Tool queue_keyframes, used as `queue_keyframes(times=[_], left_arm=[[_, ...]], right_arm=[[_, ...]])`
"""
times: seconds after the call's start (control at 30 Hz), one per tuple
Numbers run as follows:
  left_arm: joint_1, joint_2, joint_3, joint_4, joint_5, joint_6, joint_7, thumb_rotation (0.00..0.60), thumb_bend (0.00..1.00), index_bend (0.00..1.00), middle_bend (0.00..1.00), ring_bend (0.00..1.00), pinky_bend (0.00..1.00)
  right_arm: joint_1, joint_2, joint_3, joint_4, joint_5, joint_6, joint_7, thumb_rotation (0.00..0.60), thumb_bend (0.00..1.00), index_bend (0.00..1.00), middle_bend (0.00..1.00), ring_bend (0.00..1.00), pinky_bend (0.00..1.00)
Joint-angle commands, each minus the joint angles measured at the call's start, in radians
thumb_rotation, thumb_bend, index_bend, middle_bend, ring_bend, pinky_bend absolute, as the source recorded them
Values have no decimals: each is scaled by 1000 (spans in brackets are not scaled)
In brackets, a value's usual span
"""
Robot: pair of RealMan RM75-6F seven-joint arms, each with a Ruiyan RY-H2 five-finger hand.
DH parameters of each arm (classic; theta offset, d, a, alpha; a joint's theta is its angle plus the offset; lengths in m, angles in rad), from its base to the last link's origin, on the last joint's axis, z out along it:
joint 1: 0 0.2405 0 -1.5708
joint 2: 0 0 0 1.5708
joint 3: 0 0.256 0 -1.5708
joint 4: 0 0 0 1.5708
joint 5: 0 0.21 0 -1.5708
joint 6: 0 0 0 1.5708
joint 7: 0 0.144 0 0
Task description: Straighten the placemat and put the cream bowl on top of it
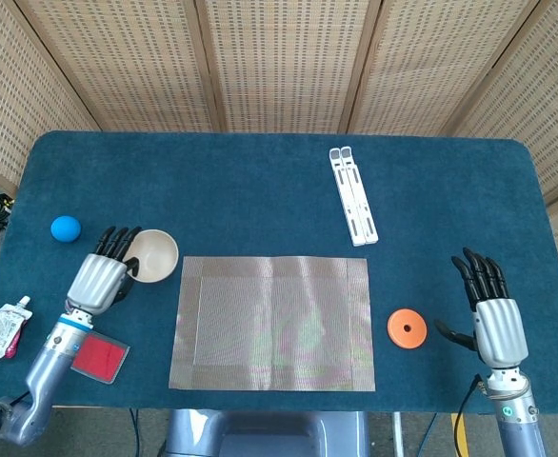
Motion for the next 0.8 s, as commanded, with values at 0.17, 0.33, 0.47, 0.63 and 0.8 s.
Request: queue_keyframes(times=[0.17, 0.33, 0.47, 0.63, 0.8], left_arm=[[-59, -64, -6, -122, 29, -37, 107, 600, 530, 657, 0, 0, 0], [-90, -125, -4, -157, 32, -69, 164, 600, 530, 657, 0, 0, 0], [-104, -163, 0, -164, 31, -88, 188, 600, 530, 657, 0, 0, 0], [-126, -241, 13, -160, 29, -118, 228, 600, 530, 657, 0, 0, 0], [-136, -300, 15, -148, 11, -138, 251, 600, 530, 648, 0, 0, 0]], right_arm=[[-2, 8, 4, -3, 4, 4, 9, 600, 262, 110, 0, 0, 0], [-3, 13, 9, -6, 6, 9, 18, 600, 262, 110, 0, 0, 0], [-4, 15, 11, -5, 9, 10, 23, 600, 262, 110, 0, 0, 0], [-4, 17, 13, -4, 13, 9, 29, 600, 262, 110, 0, 0, 0], [-5, 18, 13, -4, 12, 10, 31, 600, 262, 110, 0, 0, 0]])
